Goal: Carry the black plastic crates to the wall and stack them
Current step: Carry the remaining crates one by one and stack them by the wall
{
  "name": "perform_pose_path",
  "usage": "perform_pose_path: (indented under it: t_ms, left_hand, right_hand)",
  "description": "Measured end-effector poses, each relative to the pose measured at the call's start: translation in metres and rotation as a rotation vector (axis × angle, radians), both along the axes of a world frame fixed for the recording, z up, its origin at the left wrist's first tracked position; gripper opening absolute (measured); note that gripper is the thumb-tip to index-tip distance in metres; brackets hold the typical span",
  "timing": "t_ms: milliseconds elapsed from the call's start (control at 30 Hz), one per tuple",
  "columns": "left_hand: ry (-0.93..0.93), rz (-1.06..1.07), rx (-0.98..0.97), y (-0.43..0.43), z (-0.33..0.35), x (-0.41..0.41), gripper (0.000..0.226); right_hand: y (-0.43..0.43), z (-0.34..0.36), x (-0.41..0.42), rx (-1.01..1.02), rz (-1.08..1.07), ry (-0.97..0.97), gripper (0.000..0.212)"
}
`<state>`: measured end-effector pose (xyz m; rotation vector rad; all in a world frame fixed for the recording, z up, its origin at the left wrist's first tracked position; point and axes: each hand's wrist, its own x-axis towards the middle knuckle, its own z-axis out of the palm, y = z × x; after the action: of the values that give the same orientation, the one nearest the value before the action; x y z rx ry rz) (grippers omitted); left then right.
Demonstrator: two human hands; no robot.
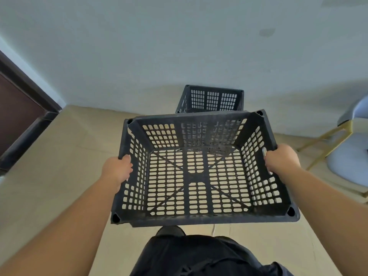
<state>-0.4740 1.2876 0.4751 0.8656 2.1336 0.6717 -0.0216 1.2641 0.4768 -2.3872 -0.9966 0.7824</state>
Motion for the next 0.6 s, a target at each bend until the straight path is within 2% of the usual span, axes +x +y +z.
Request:
perform_pose_path:
  t_ms: [367,600]
  left_hand:
    - [-0.056,-0.119,-0.045,0.231,-0.022,0.0,0.038]
    - [-0.079,-0.184,-0.101,0.371,-0.017,0.02,0.031]
  right_hand:
    - [0.188,-0.014,-0.001,-0.042,-0.078,-0.028,0.014]
    - [0.27,-0.023,0.005,-0.041,-0.149,-0.034,0.015]
